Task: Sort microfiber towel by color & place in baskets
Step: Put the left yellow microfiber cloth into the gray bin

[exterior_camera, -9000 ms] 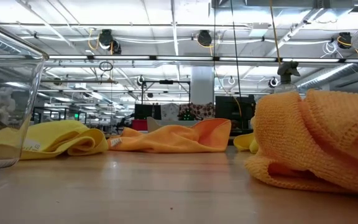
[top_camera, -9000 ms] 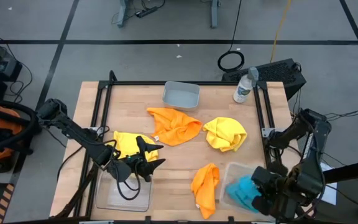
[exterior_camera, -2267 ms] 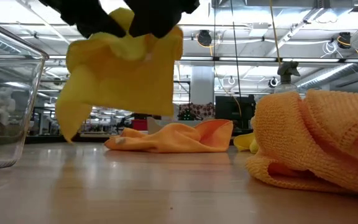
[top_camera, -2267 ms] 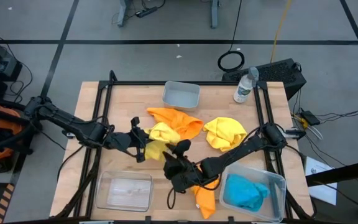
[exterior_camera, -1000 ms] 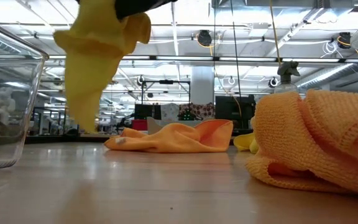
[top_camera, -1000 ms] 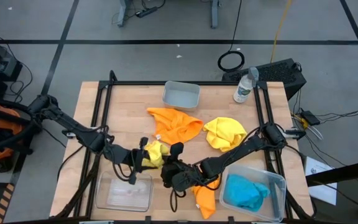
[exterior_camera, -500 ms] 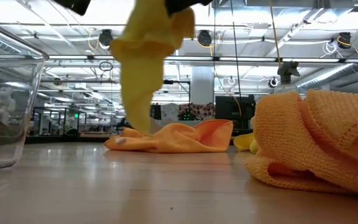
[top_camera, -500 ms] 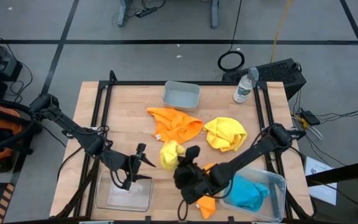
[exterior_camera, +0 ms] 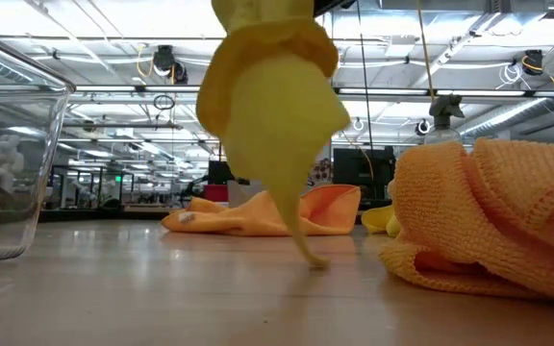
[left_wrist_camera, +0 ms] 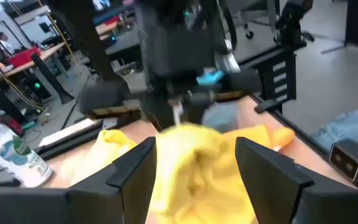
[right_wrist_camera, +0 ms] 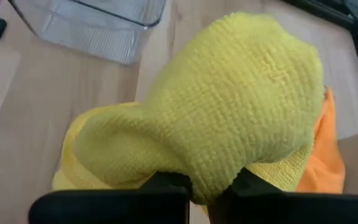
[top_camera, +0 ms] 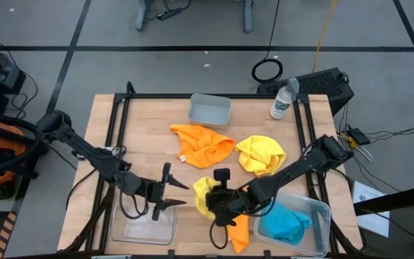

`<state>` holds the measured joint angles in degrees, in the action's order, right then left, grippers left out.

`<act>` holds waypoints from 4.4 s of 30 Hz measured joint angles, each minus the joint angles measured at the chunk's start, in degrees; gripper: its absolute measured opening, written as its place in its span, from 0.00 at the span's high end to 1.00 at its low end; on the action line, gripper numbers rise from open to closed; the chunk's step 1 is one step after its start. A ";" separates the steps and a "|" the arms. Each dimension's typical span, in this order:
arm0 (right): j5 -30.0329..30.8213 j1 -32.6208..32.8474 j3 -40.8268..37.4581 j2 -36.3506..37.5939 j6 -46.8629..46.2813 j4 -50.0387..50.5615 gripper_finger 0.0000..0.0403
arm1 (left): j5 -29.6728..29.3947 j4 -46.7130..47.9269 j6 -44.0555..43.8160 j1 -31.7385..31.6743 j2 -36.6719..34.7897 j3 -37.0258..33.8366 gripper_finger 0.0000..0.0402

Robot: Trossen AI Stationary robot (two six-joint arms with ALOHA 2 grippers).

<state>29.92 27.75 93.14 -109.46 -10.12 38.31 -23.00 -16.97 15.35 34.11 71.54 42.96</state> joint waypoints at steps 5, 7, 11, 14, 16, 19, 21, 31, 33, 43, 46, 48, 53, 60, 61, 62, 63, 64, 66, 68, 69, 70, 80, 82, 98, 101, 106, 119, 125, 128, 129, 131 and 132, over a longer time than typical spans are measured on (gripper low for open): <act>6.71 -1.36 0.00 0.41 -5.13 -1.12 0.97 | -0.70 -9.17 2.92 -0.01 4.83 0.00 0.44; 7.46 -1.91 0.00 0.41 -5.83 -1.33 0.97 | -3.62 -13.40 5.29 0.00 6.67 0.00 0.44; 7.63 -2.23 0.00 0.39 -6.07 -1.38 0.97 | -10.28 -19.04 10.41 -0.07 8.62 0.00 0.44; 7.82 -2.25 0.00 0.40 -5.93 -1.81 0.97 | -9.91 -18.59 10.59 -0.77 9.82 0.00 0.44; 8.87 -2.23 0.00 0.38 -5.88 -1.79 0.97 | -8.34 -18.61 10.49 -1.58 10.64 0.00 0.44; 9.40 -2.23 0.00 0.38 -5.76 -2.44 0.97 | -6.85 -18.97 10.47 -2.99 12.31 0.01 0.44; 9.40 -2.23 0.00 0.38 -5.74 -2.69 0.97 | -6.95 -18.91 10.46 -3.83 12.85 0.00 0.44; 9.59 -1.36 0.00 0.34 -5.50 -2.73 0.93 | -15.08 -17.00 8.87 -5.87 13.04 0.02 0.44; 9.39 -1.34 0.00 0.28 -5.50 -2.65 0.93 | -15.23 -16.18 8.83 -5.90 13.01 0.03 0.44; 9.13 1.10 -0.09 0.17 -4.82 -2.25 0.94 | -15.61 -11.17 8.74 -5.86 12.93 0.15 0.44; 9.14 1.79 -0.09 0.17 -4.74 -2.21 0.94 | -15.74 -10.42 8.74 -5.61 12.93 0.15 0.44; 9.16 2.14 -0.09 0.17 -4.68 -2.22 0.94 | -16.10 -9.63 8.76 -5.35 12.93 0.15 0.44; 9.00 2.40 -0.09 0.17 -4.67 -2.23 0.94 | -17.19 -5.85 9.02 -4.10 12.95 0.02 0.44; 14.91 2.45 0.02 0.36 -4.11 -1.79 0.94 | -18.62 -4.48 10.66 1.12 10.14 -0.02 0.44; 15.43 2.38 0.02 0.38 -4.08 -1.71 0.94 | -19.32 -4.11 10.62 1.75 9.55 -0.02 0.44; 16.16 2.36 0.02 0.38 -4.08 -1.64 0.94 | -19.96 -4.17 10.58 2.37 9.05 -0.02 0.44; 16.69 2.35 0.02 0.38 -4.10 -1.48 0.94 | -20.29 -4.31 10.54 2.91 8.66 -0.02 0.44; 16.88 2.31 0.02 0.38 -4.10 -1.34 0.94 | -20.29 -4.52 10.52 3.42 8.32 -0.02 0.44; 16.93 2.31 0.02 0.38 -4.23 -1.34 0.94 | -19.85 -6.39 10.10 4.13 8.03 -0.02 0.44; 16.94 2.34 0.02 0.38 -4.20 -1.50 0.94 | -19.38 -10.24 8.01 4.28 8.03 -0.02 0.44; 16.95 2.51 0.02 0.38 -4.11 -1.69 0.94 | -19.21 -12.40 6.95 4.16 8.03 -0.02 0.44; 16.97 2.63 0.02 0.40 -3.98 -1.79 0.94 | -18.96 -14.15 6.20 3.95 8.01 -0.02 0.44; 22.52 5.28 0.02 3.84 -5.34 -1.55 0.94 | -13.05 -11.33 -2.99 0.11 8.23 0.00 0.44; 25.45 6.22 0.02 4.83 -3.68 -1.24 0.94 | -12.30 -11.16 -5.67 -0.65 8.19 0.00 0.44; 33.15 7.29 0.02 8.91 -1.26 -1.78 0.94 | -2.26 -14.40 -8.94 -6.43 12.59 0.00 0.44; 33.13 7.23 0.02 8.91 -1.19 -2.01 0.94 | -1.33 -17.30 -6.27 -7.80 14.30 0.00 0.44; 32.91 7.21 0.02 8.91 -1.69 -1.66 0.94 | -1.20 -23.38 -1.46 -9.69 16.08 0.02 0.44; 29.51 7.63 0.00 8.86 -6.26 -1.18 0.94 | -0.42 -32.53 5.46 -8.08 16.75 0.02 0.96; 23.28 7.57 0.00 8.86 -8.59 -1.14 0.94 | -6.76 -32.86 8.09 -7.34 16.75 0.04 0.99; 20.78 7.58 0.00 8.43 -9.78 -1.25 0.94 | -6.91 -34.39 8.23 -7.34 16.75 0.03 0.99; 20.64 7.58 0.00 8.06 -9.81 -1.29 0.94 | -6.89 -35.21 9.03 -7.20 16.75 0.04 0.99; 21.03 7.63 0.00 7.22 -9.81 -1.55 0.94 | -6.50 -36.40 10.66 -6.97 16.75 0.04 0.99; 20.97 7.63 0.00 6.82 -9.81 -1.73 0.94 | -5.90 -36.66 11.08 -6.86 16.75 0.02 0.99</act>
<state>50.89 35.38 93.14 -102.64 -19.93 36.58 -28.90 -53.63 26.44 27.25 88.29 42.98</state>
